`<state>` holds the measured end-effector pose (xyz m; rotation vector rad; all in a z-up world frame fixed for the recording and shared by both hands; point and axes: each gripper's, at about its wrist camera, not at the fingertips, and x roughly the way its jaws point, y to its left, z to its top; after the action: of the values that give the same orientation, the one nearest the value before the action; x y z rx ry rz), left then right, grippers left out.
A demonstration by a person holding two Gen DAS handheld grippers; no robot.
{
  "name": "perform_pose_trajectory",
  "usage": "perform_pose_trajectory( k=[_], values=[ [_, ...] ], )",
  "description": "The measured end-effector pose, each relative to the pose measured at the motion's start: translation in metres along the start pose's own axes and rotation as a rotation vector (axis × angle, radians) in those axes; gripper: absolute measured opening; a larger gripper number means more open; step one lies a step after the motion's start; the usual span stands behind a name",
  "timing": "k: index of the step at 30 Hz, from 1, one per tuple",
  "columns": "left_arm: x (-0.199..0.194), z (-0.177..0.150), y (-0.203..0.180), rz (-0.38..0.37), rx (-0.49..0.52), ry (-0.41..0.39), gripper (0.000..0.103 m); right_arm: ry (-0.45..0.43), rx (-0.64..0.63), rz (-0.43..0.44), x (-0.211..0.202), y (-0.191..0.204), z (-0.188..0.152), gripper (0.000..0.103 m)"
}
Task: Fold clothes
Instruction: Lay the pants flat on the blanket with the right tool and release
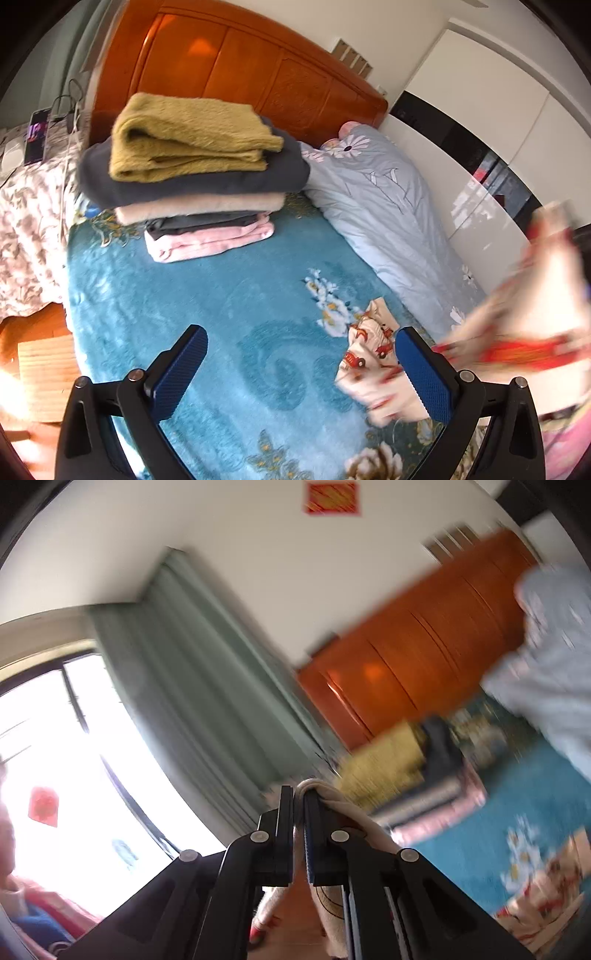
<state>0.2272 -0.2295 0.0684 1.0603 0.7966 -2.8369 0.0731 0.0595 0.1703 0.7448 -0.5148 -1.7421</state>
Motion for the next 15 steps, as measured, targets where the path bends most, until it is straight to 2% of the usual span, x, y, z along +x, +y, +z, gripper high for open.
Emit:
perform_pose_trajectory(
  k=[7, 10, 13, 14, 15],
  values=[
    [0.012, -0.016, 0.014, 0.032, -0.023, 0.069, 0.103, 0.262, 0.275, -0.275, 0.113, -0.122, -0.078, 0.005],
    [0.023, -0.024, 0.019, 0.053, -0.028, 0.101, 0.103, 0.307, 0.295, -0.274, 0.149, -0.135, -0.097, 0.007],
    [0.034, -0.032, 0.023, 0.073, -0.032, 0.133, 0.103, 0.397, 0.304, -0.263, 0.168, -0.132, -0.121, 0.008],
    [0.038, -0.035, 0.025, 0.080, -0.034, 0.144, 0.103, 0.416, 0.301, -0.271, 0.167, -0.132, -0.127, 0.012],
    [0.041, -0.038, 0.026, 0.087, -0.036, 0.154, 0.103, 0.434, 0.296, -0.282, 0.166, -0.133, -0.132, 0.027]
  ],
)
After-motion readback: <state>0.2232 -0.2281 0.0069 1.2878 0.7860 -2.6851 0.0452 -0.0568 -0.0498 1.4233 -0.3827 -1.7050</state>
